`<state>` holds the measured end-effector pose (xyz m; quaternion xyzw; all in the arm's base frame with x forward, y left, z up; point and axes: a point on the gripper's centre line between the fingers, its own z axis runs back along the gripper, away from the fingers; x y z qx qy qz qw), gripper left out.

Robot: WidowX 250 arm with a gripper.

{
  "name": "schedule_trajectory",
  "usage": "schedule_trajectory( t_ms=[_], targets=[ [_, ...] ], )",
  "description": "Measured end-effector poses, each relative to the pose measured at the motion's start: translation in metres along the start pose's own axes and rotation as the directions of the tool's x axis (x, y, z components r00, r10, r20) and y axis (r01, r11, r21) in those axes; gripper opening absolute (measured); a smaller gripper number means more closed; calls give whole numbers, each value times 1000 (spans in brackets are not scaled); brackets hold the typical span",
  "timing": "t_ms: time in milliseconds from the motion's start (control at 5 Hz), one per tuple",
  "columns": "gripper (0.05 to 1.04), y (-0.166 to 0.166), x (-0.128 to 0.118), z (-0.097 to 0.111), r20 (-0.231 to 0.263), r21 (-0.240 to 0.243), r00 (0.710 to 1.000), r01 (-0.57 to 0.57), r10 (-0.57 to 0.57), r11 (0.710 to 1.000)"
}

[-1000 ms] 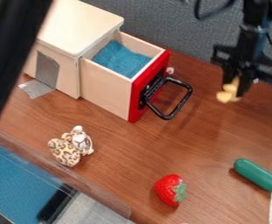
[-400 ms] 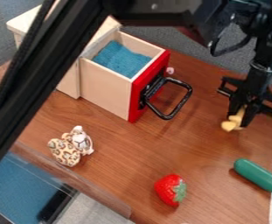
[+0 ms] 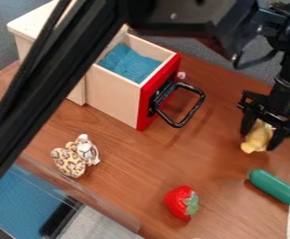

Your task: Put the yellow object on the right side of the table

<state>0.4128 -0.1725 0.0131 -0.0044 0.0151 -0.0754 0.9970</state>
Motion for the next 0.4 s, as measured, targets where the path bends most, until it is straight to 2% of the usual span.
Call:
schedule_trajectory(
  t_ms=[200, 400],
  targets=[
    [1004, -4, -3, 36, 37, 10, 999, -20, 20, 1000],
    [1000, -3, -11, 64, 80, -4, 996, -40, 40, 999]
  ],
)
